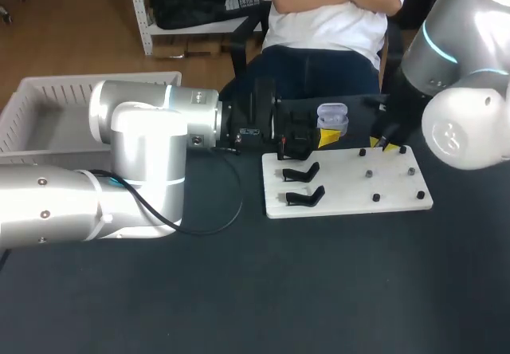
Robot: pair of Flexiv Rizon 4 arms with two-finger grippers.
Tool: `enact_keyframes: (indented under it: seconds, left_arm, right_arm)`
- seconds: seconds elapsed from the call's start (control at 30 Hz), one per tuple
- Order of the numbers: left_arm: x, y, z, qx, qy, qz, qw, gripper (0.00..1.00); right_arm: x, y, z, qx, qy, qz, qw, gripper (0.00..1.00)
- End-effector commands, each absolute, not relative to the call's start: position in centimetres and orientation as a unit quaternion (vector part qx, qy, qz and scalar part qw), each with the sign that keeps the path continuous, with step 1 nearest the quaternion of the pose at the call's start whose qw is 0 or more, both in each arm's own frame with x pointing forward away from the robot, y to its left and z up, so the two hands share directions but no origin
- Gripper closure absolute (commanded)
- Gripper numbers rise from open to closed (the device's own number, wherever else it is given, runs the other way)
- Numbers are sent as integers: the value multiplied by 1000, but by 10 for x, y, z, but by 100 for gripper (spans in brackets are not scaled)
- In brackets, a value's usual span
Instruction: Pick up each earbud case from the left stands, insert the matching earbuds, close the lid, and place the case in the box.
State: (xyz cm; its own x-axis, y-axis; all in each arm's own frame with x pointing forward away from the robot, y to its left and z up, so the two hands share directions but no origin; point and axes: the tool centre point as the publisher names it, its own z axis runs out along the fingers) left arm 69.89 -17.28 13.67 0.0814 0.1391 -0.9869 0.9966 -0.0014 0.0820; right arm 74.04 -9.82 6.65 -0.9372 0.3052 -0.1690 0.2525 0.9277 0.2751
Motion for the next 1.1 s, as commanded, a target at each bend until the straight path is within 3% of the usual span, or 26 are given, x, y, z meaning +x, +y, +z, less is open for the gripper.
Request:
enact_keyframes:
  seconds: [0.03,0.43,1.1]
  left_arm:
    - [697,-173,135,550,513,-440,490,100]
    - [697,-173,135,550,513,-440,490,100]
    - [697,-173,135,550,513,-440,490,100]
  right_arm:
    - [720,-114,98,127,979,124,95,100]
    - [674,-118,150,48,993,77,68,100]
    - [628,-69,196,-108,992,36,56,100]
